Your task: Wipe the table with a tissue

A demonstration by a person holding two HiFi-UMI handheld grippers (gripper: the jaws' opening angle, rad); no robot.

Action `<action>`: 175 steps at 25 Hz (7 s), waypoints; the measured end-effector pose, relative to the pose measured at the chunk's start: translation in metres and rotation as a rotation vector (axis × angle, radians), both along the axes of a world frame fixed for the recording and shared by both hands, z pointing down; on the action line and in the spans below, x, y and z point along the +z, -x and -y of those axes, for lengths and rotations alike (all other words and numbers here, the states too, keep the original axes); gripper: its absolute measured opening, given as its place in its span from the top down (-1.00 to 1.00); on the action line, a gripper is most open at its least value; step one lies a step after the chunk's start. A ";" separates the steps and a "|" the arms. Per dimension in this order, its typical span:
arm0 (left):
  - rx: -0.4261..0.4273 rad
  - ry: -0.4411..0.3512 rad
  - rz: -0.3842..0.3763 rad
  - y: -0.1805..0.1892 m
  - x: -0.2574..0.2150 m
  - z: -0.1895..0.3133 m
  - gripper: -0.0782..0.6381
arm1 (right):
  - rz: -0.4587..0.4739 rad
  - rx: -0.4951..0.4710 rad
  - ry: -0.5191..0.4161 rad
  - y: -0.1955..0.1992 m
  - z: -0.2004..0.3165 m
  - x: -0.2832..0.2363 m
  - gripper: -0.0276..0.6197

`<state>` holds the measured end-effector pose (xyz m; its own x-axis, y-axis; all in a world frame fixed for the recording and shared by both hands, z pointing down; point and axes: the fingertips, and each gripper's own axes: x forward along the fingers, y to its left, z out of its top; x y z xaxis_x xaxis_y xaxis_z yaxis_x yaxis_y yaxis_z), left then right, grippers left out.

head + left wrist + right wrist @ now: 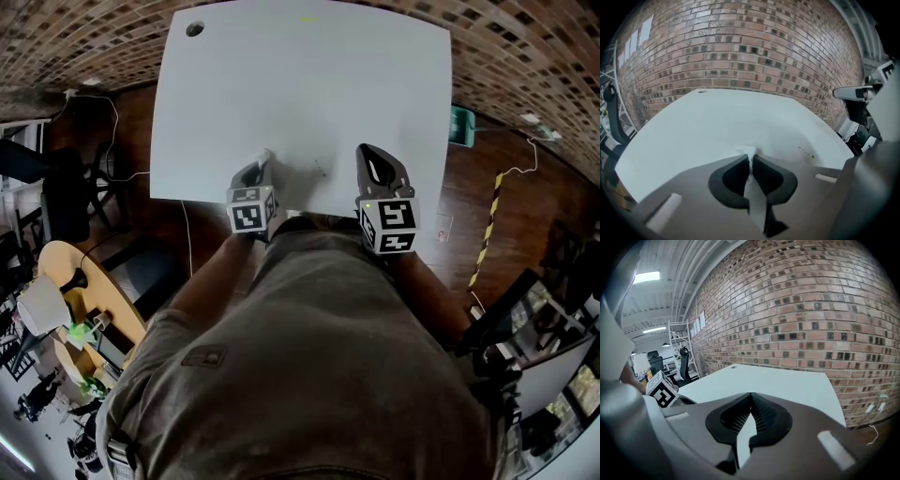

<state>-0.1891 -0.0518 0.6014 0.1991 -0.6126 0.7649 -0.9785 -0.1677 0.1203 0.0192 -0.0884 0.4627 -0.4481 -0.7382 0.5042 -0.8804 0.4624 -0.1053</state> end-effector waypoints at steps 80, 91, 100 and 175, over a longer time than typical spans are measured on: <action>0.097 -0.014 0.013 -0.087 -0.001 -0.016 0.72 | 0.024 0.181 0.145 -0.108 -0.084 0.047 0.87; 0.130 -0.010 -0.002 -0.117 -0.001 -0.012 0.72 | 0.037 0.227 0.132 -0.131 -0.091 0.044 0.87; 0.150 -0.004 0.001 -0.131 0.001 -0.014 0.72 | 0.045 0.249 0.119 -0.145 -0.094 0.042 0.87; -0.177 -0.045 0.036 0.066 -0.007 0.006 0.72 | -0.011 0.029 0.081 -0.022 -0.045 0.027 0.87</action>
